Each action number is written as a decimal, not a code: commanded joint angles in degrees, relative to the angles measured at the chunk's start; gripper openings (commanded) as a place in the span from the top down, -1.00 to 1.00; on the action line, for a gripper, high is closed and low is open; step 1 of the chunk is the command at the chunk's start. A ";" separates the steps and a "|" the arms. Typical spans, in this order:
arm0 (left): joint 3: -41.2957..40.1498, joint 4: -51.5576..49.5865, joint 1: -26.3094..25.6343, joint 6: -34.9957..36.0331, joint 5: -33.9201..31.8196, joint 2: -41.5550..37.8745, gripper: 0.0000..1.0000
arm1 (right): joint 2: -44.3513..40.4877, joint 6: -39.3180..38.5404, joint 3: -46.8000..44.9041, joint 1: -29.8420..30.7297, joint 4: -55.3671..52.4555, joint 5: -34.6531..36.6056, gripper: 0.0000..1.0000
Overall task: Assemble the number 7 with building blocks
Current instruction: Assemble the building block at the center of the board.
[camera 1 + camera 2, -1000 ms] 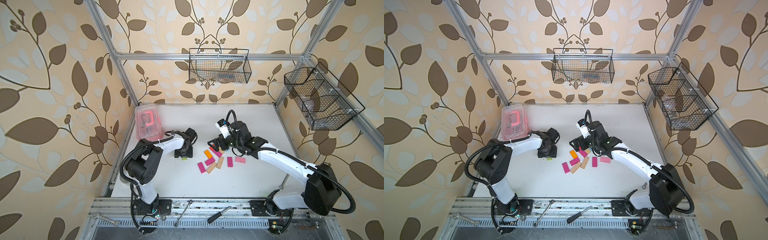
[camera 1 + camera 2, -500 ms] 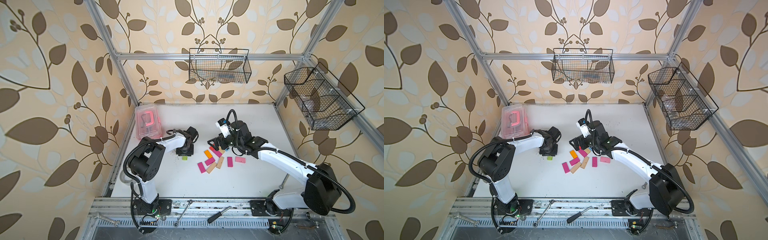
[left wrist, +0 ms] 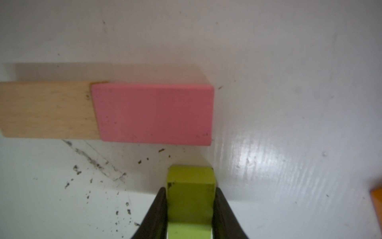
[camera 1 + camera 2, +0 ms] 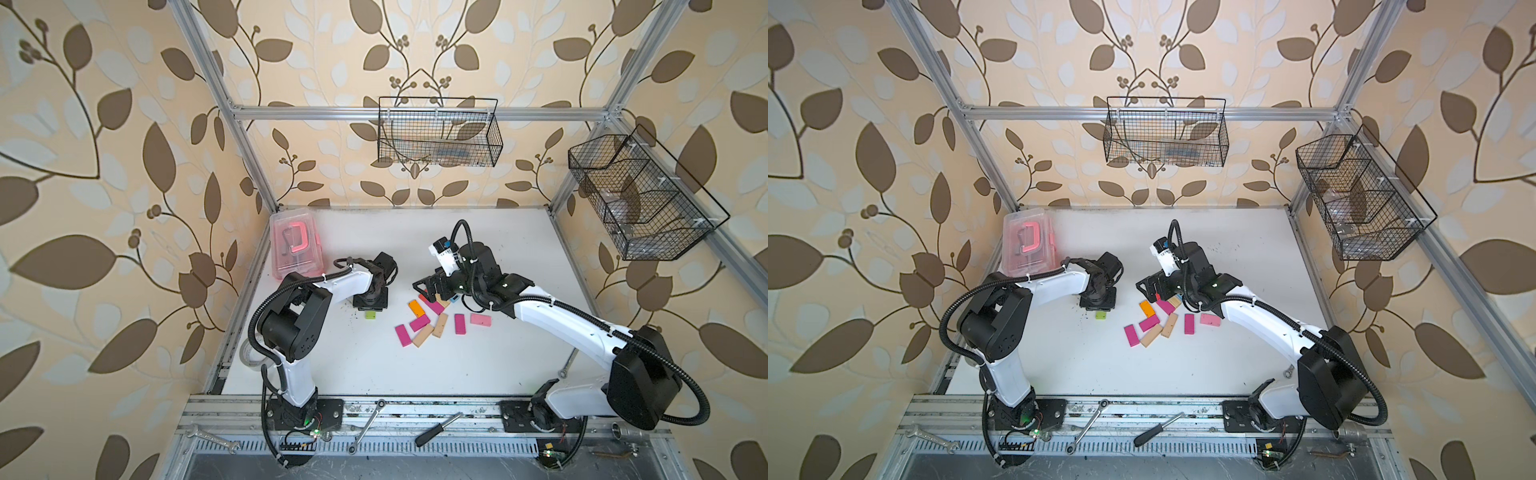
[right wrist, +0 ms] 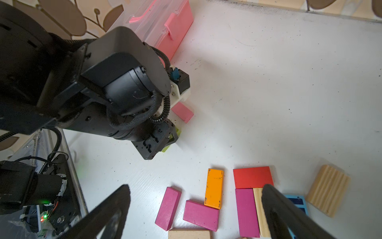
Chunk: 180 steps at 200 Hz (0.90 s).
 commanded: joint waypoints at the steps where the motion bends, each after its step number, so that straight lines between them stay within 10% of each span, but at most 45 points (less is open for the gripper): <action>1: 1.71 -1.92 -0.40 -0.15 -2.16 -0.24 0.14 | 0.82 0.01 2.12 0.47 0.80 -1.09 -0.99; 61: 0.23 -2.90 -0.41 -1.47 -0.60 -2.35 -0.16 | 0.66 0.09 1.95 0.82 0.78 -1.01 -0.99; 180: -0.17 -2.66 -0.39 -1.61 -1.08 -2.38 0.37 | 1.00 0.36 2.47 2.01 1.18 -0.81 -0.99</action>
